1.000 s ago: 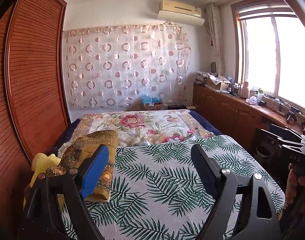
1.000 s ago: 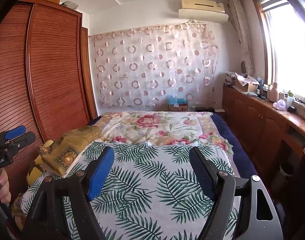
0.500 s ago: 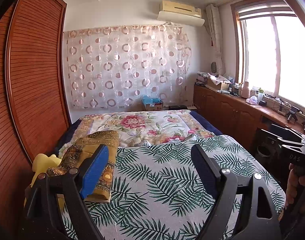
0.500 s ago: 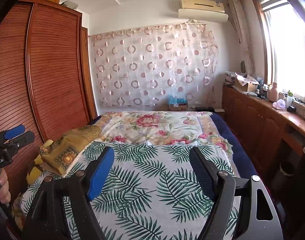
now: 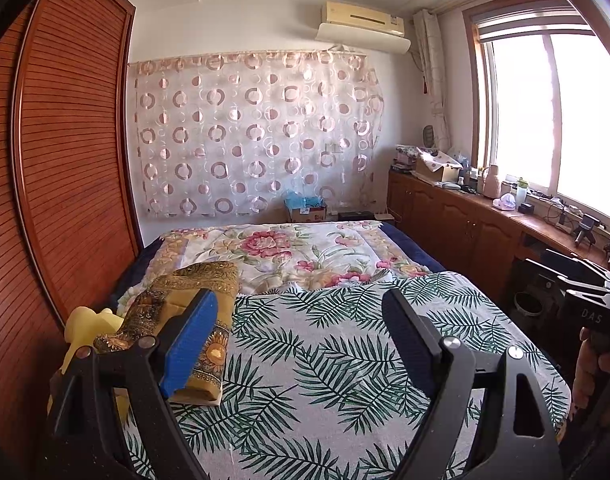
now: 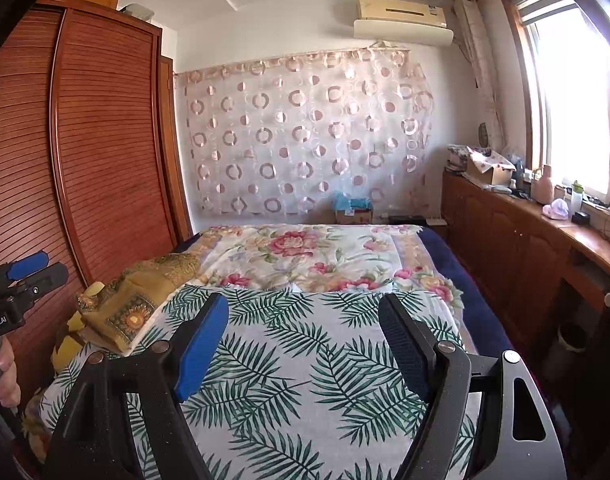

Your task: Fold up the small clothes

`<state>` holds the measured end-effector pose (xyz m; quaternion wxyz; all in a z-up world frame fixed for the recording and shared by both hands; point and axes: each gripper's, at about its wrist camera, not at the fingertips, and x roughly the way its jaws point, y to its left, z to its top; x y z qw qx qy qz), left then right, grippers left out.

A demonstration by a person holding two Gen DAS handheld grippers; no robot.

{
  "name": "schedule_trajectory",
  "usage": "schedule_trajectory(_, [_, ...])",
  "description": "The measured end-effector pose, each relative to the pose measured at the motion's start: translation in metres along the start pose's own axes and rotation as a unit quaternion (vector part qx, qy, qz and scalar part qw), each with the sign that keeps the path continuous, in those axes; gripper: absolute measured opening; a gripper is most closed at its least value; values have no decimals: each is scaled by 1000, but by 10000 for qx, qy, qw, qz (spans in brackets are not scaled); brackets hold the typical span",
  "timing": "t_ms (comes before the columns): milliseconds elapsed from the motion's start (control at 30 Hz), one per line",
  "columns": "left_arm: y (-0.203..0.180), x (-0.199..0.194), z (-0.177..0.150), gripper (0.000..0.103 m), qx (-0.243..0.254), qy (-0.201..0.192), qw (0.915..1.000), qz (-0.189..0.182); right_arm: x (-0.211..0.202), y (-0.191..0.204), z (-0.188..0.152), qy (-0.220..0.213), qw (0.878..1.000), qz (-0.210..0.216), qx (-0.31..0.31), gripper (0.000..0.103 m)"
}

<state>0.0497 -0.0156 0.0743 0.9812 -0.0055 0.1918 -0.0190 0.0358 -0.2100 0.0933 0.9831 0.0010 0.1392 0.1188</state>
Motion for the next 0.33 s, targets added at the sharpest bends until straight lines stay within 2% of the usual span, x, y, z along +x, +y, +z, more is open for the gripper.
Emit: schedule_trajectory(333, [1,-2,3,85,-21,1,10000,-14,1,0,-2,-4,10000,0,-9,79])
